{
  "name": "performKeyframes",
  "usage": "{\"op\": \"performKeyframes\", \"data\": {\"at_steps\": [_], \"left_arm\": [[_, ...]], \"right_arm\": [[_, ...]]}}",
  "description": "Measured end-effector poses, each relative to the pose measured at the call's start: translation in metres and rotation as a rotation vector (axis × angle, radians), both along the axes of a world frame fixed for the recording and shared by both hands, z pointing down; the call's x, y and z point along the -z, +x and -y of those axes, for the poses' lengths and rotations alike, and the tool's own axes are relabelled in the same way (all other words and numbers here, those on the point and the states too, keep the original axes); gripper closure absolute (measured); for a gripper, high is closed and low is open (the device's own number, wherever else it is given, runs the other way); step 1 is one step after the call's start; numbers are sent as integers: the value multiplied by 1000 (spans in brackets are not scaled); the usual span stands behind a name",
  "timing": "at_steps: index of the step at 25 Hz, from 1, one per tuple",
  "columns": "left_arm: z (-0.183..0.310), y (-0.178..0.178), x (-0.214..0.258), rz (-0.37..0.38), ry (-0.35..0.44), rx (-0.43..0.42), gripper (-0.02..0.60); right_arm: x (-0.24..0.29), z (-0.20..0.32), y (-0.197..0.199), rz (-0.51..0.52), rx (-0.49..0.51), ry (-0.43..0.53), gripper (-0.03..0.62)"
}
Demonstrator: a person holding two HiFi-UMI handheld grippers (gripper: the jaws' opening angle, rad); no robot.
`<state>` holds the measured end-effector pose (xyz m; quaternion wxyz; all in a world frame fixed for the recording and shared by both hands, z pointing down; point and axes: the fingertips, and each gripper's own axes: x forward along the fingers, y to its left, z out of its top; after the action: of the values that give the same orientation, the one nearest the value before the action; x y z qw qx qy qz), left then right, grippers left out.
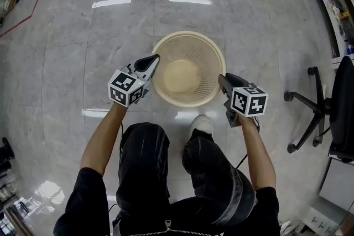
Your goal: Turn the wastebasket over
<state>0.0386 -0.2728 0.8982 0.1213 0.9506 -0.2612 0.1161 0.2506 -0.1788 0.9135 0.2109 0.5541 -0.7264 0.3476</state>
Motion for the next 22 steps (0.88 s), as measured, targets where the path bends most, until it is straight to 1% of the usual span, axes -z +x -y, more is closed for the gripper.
{"op": "performKeyframes", "data": {"at_steps": [2, 5, 6, 8, 9, 10, 12, 14, 16, 20, 22], "left_arm": [[-3, 3, 5, 1, 29, 1, 575], [-8, 6, 27, -11, 112, -2, 575], [-8, 7, 38, -16, 138, -5, 575], [-10, 11, 62, -27, 171, -12, 575], [-11, 13, 75, -29, 181, -16, 575], [-13, 15, 89, -27, 190, -18, 575], [-19, 19, 124, -24, 204, -13, 575], [-23, 22, 168, -31, 213, -6, 575], [-30, 25, 213, -35, 211, -8, 575], [-56, 22, 311, -33, 161, 5, 575], [-70, 14, 369, -22, 164, 24, 575]], "right_arm": [[6, 1, 6, -41, 3, 41, 494], [39, 5, 17, -167, 11, 159, 494], [53, 8, 17, -193, 15, 198, 494], [84, 15, 14, -207, 33, 273, 496], [100, 17, 9, -209, 53, 310, 513], [118, 19, 4, -214, 77, 342, 569], [157, 20, -5, -233, 117, 384, 583], [199, 21, -10, -239, 127, 403, 583], [245, 18, -10, -227, 122, 401, 583], [333, -7, -22, -168, 145, 341, 583], [380, -23, -35, -130, 142, 324, 583]]}}
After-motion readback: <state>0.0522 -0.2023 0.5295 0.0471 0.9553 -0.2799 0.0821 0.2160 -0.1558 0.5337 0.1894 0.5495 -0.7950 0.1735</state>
